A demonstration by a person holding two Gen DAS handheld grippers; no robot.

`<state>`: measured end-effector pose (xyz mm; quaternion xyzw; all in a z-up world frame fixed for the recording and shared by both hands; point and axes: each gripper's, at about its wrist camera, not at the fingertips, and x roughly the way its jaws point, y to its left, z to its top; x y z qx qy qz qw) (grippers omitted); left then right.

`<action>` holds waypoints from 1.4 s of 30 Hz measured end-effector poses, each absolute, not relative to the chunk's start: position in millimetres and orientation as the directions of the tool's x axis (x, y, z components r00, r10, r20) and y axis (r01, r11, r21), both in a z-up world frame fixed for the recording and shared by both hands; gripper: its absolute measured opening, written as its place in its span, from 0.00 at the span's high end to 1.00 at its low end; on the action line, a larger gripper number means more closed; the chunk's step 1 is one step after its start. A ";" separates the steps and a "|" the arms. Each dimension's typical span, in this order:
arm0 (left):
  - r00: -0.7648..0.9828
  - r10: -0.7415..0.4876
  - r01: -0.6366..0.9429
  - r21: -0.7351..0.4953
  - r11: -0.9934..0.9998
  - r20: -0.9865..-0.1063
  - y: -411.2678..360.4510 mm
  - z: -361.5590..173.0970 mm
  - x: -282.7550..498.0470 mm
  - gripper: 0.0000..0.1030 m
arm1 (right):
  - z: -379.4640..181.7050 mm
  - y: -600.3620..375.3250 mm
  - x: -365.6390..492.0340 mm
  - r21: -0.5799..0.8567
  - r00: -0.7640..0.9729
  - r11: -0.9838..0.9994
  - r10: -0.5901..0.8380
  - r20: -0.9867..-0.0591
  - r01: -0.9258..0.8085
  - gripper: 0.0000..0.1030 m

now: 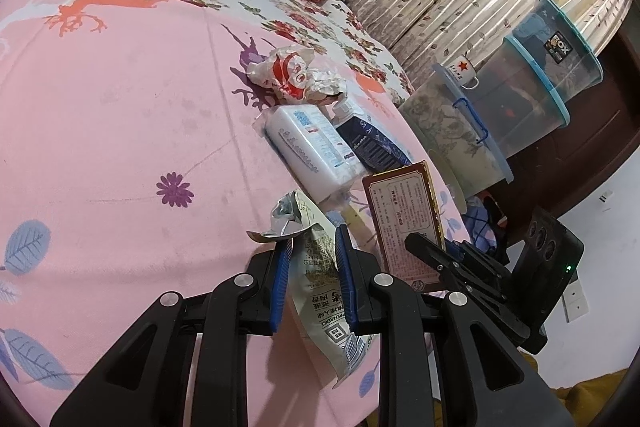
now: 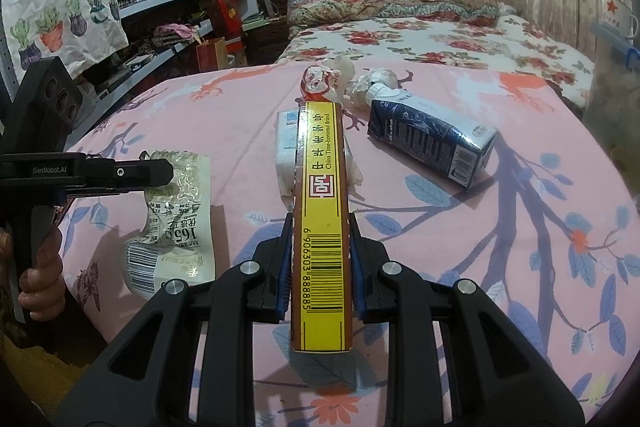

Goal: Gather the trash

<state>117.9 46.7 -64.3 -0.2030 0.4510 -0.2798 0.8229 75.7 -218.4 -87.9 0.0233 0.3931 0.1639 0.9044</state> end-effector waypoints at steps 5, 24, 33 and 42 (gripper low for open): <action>0.435 -0.645 0.278 -0.588 0.760 -0.628 46.5 -64.3 118.7 0.80 | -87.9 -221.4 76.0 0.177 0.635 0.948 0.310 -0.708 -0.266 0.75; 0.436 -0.646 0.290 -0.581 0.760 -0.627 46.3 -59.3 116.8 0.80 | -80.6 -224.5 73.7 0.188 0.647 0.946 0.317 -0.693 -0.262 0.75; 0.515 -0.649 0.309 -0.584 0.750 -0.560 58.5 -5.4 115.6 0.80 | -45.4 -241.0 52.2 0.280 0.714 0.892 0.452 -0.535 -0.355 0.75; 0.446 -0.680 0.465 -0.499 0.732 -0.582 -44.6 43.8 145.9 0.80 | -51.4 -318.8 47.2 0.354 0.803 0.905 0.388 -0.452 -0.237 0.75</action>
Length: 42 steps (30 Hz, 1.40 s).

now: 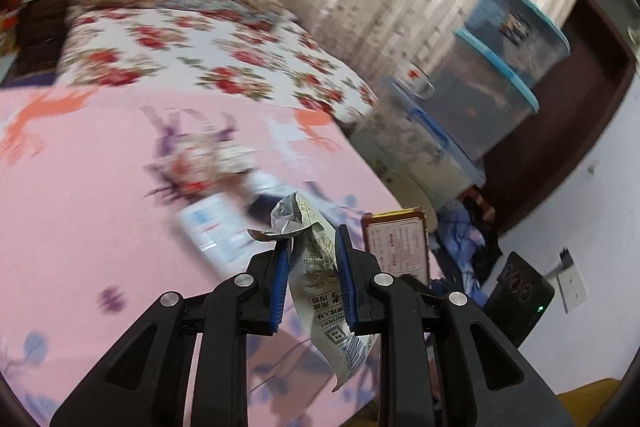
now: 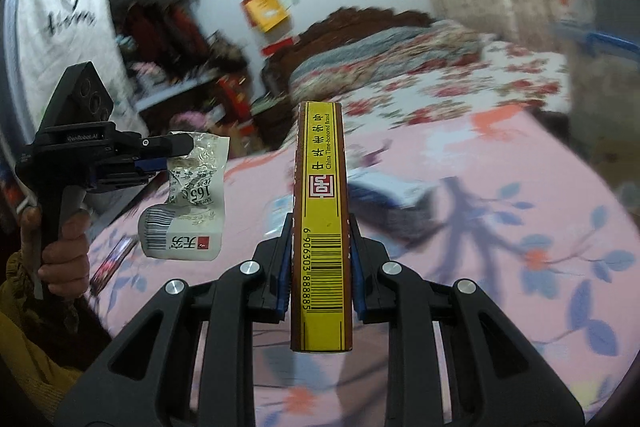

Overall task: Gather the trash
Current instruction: 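Carry the yellow box and white wrapper to the wastebasket and release both, then grasp the white tissue pack with the left tool while the right tool grasps the red-printed white wrapper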

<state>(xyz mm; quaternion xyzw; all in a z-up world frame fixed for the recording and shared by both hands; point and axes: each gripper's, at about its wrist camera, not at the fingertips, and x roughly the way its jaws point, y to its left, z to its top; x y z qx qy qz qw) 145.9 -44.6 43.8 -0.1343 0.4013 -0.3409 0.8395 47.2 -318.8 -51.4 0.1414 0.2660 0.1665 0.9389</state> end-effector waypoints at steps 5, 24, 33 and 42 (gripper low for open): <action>0.338 -0.708 0.584 -0.452 0.675 -0.620 -157.7 38.5 182.2 0.80 | -60.9 -411.4 47.0 0.381 0.858 0.925 0.203 -0.472 -0.009 0.75; 0.233 -0.614 0.713 -0.297 0.635 -0.754 -514.4 -36.9 290.3 0.44 | -122.1 -677.4 128.1 0.446 0.758 0.745 -0.122 -0.641 0.497 0.19; 0.341 -0.620 0.731 -0.216 0.647 -0.707 -436.0 -8.9 250.3 0.44 | -95.5 -644.3 91.5 0.515 0.833 0.723 -0.152 -0.533 0.461 0.24; 0.537 -0.582 0.538 -0.283 0.794 -0.611 -219.6 37.2 232.6 0.44 | -74.3 -555.9 93.3 0.564 0.880 0.767 -0.003 -0.475 0.307 0.35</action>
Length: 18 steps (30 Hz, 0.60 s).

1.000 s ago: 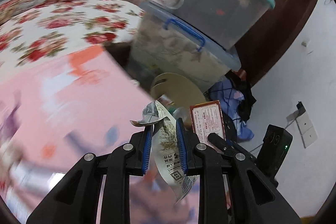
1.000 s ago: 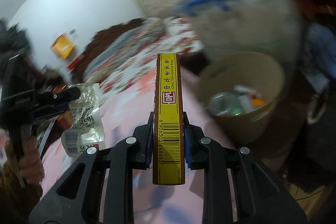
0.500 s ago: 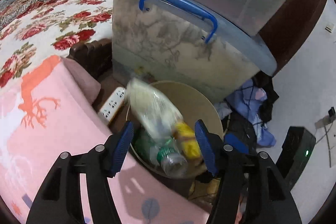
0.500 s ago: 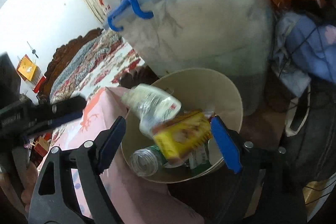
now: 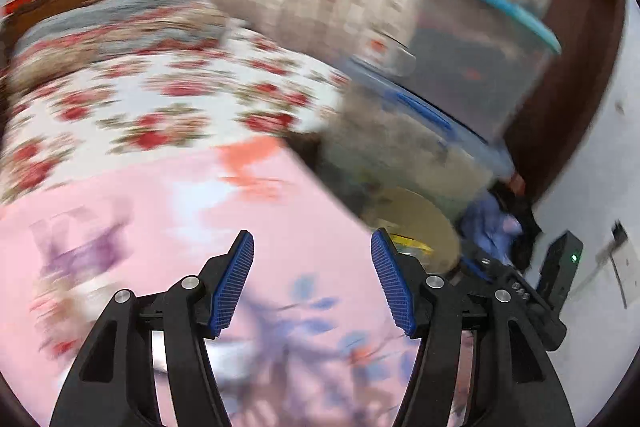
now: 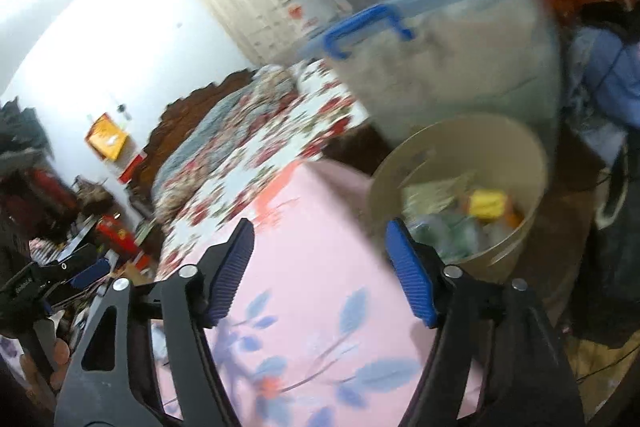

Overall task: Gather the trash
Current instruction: 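Grasp the white tissue pack with the left tool while the right tool grasps the red-printed white wrapper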

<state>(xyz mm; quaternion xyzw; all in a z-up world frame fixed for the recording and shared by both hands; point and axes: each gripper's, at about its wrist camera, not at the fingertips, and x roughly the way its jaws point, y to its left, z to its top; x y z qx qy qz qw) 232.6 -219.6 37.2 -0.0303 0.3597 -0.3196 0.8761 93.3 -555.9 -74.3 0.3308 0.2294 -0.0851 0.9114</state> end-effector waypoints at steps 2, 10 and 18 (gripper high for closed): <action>0.581 -0.516 0.463 -0.266 0.846 -0.630 -174.2 36.2 234.0 0.44 | -74.5 -532.1 101.2 0.560 0.876 0.784 0.042 -0.481 0.269 0.37; 0.564 -0.396 0.178 -0.362 0.915 -0.725 -27.0 -19.2 228.9 0.45 | -92.7 -416.3 166.0 0.540 0.766 0.838 0.297 -0.570 0.077 0.38; 0.457 -0.430 0.148 -0.410 0.900 -0.779 -36.1 -62.2 234.1 0.13 | -109.0 -330.8 212.3 0.345 0.658 0.935 0.312 -0.685 -0.084 0.11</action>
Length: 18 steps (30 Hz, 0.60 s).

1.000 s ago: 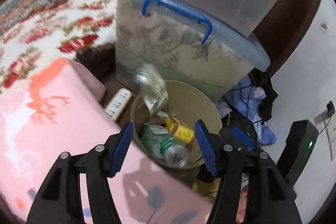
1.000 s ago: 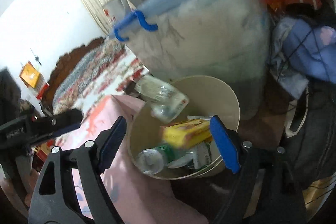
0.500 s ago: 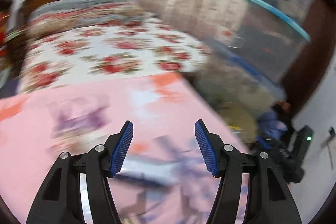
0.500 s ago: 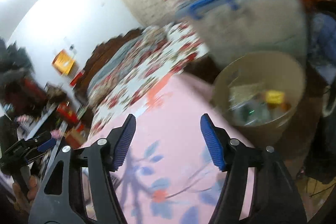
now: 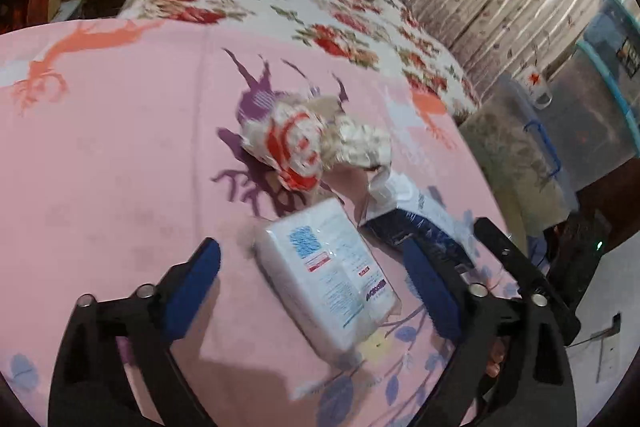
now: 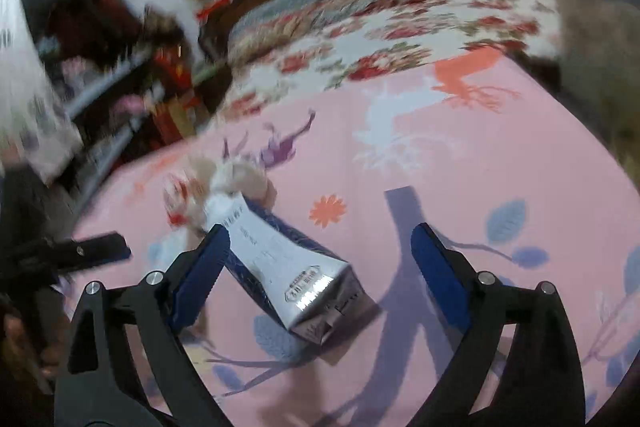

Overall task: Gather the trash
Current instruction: 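Grasp the white tissue pack with the left tool while the right tool grasps the red-printed white wrapper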

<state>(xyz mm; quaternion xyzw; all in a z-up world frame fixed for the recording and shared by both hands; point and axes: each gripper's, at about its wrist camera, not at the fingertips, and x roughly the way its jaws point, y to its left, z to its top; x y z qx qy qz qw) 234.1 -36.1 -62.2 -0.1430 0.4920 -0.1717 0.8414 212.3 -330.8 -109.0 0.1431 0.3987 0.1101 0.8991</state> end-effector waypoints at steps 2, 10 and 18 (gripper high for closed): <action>0.421 -0.424 0.149 -0.400 0.904 -0.802 -50.0 -77.6 239.3 0.13 | -119.0 -321.6 219.1 0.327 0.626 0.939 0.319 -0.711 -0.108 0.10; 0.446 -0.403 0.272 -0.308 0.912 -0.799 -69.4 -89.5 207.0 0.38 | -112.5 -311.0 167.4 0.409 0.594 0.906 0.390 -0.704 -0.110 0.44; 0.473 -0.399 0.278 -0.297 0.913 -0.785 -8.2 -86.4 152.9 0.38 | -110.8 -285.1 99.6 0.451 0.585 0.885 0.428 -0.689 -0.116 0.44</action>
